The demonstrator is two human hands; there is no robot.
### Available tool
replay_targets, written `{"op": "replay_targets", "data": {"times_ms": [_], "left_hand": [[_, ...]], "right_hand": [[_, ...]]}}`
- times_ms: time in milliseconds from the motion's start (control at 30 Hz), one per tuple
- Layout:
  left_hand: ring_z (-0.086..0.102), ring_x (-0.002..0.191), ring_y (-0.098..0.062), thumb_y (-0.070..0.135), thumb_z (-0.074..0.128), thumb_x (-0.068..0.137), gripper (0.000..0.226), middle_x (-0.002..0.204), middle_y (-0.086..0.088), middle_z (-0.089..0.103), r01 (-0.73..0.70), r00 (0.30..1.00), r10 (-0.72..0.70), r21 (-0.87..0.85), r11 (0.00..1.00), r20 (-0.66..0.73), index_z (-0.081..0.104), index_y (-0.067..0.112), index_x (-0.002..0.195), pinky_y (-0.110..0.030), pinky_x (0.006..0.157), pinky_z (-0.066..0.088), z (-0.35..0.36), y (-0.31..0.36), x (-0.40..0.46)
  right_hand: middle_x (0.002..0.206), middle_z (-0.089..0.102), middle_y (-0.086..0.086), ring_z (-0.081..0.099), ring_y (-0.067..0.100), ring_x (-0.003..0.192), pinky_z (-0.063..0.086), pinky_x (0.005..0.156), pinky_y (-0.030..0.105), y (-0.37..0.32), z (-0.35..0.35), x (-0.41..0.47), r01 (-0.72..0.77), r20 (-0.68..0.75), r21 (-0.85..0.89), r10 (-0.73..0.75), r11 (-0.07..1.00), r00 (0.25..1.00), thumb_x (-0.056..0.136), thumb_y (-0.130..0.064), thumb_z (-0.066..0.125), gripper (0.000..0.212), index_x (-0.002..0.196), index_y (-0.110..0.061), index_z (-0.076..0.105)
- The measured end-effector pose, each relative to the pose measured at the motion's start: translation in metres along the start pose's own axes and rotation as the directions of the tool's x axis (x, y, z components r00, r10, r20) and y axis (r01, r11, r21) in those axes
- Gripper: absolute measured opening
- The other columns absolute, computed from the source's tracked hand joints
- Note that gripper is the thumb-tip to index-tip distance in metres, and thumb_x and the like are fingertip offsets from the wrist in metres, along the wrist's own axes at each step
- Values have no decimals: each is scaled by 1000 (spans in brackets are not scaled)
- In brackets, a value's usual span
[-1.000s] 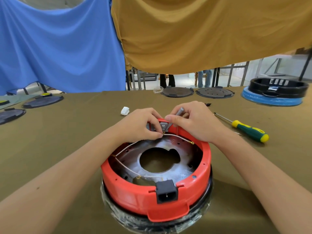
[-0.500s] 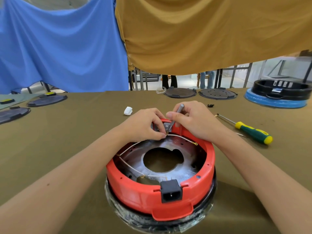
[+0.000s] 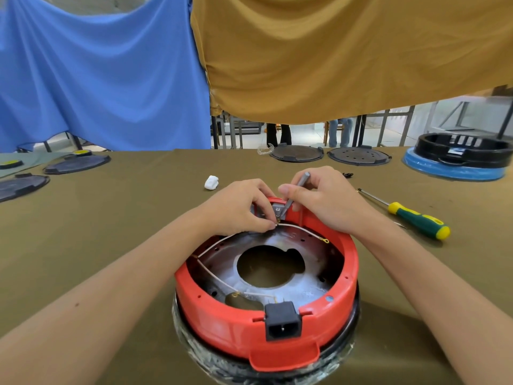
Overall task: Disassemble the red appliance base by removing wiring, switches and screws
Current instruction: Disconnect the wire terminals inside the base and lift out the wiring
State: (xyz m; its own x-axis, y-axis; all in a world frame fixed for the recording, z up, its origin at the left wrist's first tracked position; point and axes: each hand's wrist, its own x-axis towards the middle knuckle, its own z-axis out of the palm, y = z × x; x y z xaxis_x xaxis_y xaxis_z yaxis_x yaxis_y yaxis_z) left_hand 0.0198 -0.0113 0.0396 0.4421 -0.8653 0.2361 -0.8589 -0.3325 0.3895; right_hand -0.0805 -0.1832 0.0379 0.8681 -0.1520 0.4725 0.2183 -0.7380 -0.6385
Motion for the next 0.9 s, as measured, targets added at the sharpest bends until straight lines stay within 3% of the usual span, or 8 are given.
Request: {"op": "replay_targets", "data": {"times_ms": [133, 433, 733, 833, 900], "left_hand": [[58, 102, -5, 23, 78, 80, 11, 113, 12, 57, 4, 1000, -4, -5, 1000, 3, 77, 34, 77, -38, 98, 44, -1, 1, 0], [58, 100, -2, 24, 77, 80, 13, 113, 15, 56, 11, 1000, -11, 17, 1000, 7, 76, 36, 74, -23, 93, 42, -1, 3, -2], [55, 102, 0, 27, 77, 80, 12, 111, 17, 55, 8, 1000, -8, 27, 1000, 3, 75, 37, 76, -27, 96, 43, -1, 4, -2], [54, 102, 2, 26, 77, 80, 10, 111, 18, 56, 8, 1000, -8, 35, 999, -5, 76, 36, 76, -21, 93, 42, -1, 2, -1], [52, 102, 6, 27, 77, 80, 10, 111, 18, 55, 6, 1000, -6, 44, 999, -3, 76, 36, 76, -12, 88, 39, 0, 1, -1]], "right_hand": [[59, 69, -4, 52, -2, 50, 36, 54, 11, 1, 0, 1, -21, 7, 32, 21, 999, 1000, 94, -33, 66, 30, 74, -12, 71], [57, 69, 0, 57, 0, 52, 39, 58, 8, 4, 0, 3, -77, 13, 126, 76, 989, 997, 96, -32, 65, 33, 72, -11, 72], [60, 69, -10, 57, 0, 56, 39, 57, 11, 2, 2, -2, 9, -28, -22, -10, 1000, 1000, 95, -37, 65, 28, 74, -19, 70], [61, 69, -6, 57, 0, 54, 40, 55, 13, 2, 1, 3, -22, -8, 7, 22, 1000, 1000, 95, -36, 64, 30, 73, -15, 71], [62, 70, -1, 61, 6, 58, 46, 64, 20, 2, -1, 6, -53, 29, 45, 51, 998, 998, 96, -34, 63, 32, 74, -13, 72]]}}
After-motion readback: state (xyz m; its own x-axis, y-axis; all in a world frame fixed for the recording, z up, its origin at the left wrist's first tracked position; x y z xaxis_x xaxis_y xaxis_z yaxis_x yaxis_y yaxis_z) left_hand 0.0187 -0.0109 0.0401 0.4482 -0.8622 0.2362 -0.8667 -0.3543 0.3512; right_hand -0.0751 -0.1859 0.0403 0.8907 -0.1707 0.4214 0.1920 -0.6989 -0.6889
